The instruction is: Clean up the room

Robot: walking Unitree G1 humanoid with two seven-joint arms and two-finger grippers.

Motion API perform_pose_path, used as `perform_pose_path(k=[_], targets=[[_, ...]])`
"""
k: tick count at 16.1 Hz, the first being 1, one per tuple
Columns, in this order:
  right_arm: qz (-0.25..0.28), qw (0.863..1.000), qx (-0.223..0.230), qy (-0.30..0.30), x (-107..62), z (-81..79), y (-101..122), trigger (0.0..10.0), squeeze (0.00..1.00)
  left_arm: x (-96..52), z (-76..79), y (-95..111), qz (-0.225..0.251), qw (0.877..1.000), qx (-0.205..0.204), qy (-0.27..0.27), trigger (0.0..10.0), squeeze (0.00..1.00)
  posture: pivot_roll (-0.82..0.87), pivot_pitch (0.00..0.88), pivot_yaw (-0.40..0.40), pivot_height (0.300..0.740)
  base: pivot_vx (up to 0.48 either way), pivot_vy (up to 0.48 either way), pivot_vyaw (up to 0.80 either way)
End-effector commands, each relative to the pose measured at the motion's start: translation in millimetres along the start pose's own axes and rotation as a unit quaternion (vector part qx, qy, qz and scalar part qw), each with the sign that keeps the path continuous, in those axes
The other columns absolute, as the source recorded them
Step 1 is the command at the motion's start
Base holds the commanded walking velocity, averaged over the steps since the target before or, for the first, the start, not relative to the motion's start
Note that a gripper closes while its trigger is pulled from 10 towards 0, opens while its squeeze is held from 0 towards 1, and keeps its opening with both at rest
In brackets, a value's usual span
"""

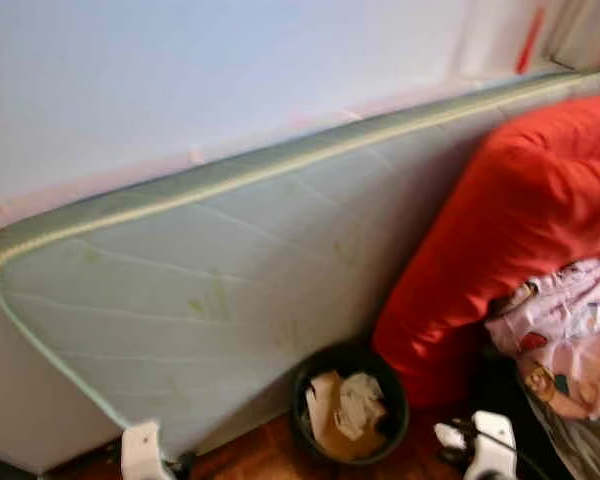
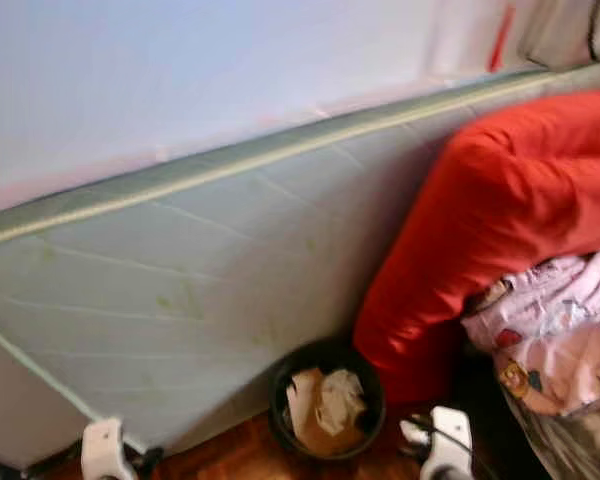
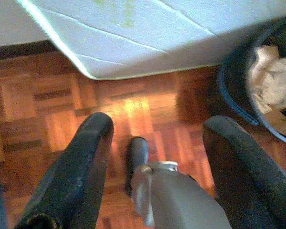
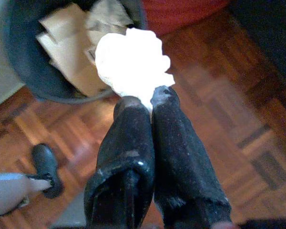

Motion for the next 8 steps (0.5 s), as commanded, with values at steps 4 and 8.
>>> perform_pose_path(k=[4,8], targets=[[0.01,0.999,-0.027,0.031,3.4,-12.5,13,10.0,0.0,2.2,-8.0,13,0.011,1.0,-0.012,0.008,10.0,0.0,0.03,0.0,-0.011,0.74,0.0,0.0,0.0],[0.001,0.997,-0.055,0.051,2.8,-14.1,12,10.0,0.0,4.0,-1.2,18,0.02,1.0,-0.014,-0.001,10.0,0.0,0.05,0.0,-0.021,0.74,0.0,0.0,0.0]])
Point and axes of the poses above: a point about 5 cm out from each wrist's last joint towards the gripper, its own x axis pointing out of the wrist towards the gripper, its own y axis along the axis of the wrist's last joint, z = x × y, the point moved 2 cm from there along x, pointing out of the wrist towards the gripper, and after that the axes turned 10 degrees about x, right-handed, at the moved point
